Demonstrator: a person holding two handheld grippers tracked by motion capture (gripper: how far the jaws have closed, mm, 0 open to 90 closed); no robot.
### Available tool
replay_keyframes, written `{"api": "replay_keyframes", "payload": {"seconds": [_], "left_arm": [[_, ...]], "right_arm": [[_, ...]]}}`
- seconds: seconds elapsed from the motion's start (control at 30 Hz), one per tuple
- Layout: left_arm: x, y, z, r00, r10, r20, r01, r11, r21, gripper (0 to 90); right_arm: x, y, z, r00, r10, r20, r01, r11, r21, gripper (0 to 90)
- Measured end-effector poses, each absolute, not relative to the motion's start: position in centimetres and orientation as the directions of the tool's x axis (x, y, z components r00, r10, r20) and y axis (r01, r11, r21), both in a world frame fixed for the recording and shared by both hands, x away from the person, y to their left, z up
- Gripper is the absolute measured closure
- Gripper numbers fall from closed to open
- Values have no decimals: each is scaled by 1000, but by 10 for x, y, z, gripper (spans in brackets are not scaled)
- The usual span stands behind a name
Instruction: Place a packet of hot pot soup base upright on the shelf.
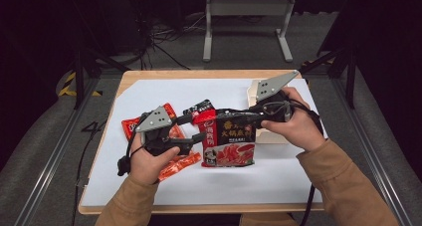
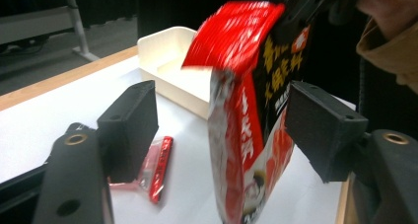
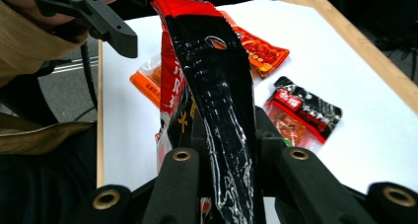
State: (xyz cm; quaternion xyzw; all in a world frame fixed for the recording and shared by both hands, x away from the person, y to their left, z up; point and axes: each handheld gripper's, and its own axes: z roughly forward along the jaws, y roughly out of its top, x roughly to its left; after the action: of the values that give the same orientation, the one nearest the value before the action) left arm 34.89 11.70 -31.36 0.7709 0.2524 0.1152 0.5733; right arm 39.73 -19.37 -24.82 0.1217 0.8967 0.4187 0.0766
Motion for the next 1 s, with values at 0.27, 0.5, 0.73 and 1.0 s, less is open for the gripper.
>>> {"api": "replay_keyframes", "payload": {"seconds": [0.27, 0.5, 0.73, 1.0], "left_arm": [[352, 128, -315, 822, 558, -112, 283, -231, 931, 237], [354, 135, -317, 810, 577, -107, 289, -233, 929, 226], [358, 142, -319, 795, 596, -113, 312, -243, 919, 207], [363, 152, -322, 780, 614, -121, 333, -243, 911, 196]], "right_arm": [[404, -203, -232, -948, 313, -61, 151, 611, 777, 772], [411, -213, -220, -934, 347, -83, 152, 598, 787, 772], [418, -224, -210, -922, 378, -82, 163, 573, 803, 771], [431, -239, -195, -896, 429, -112, 161, 552, 818, 771]]}}
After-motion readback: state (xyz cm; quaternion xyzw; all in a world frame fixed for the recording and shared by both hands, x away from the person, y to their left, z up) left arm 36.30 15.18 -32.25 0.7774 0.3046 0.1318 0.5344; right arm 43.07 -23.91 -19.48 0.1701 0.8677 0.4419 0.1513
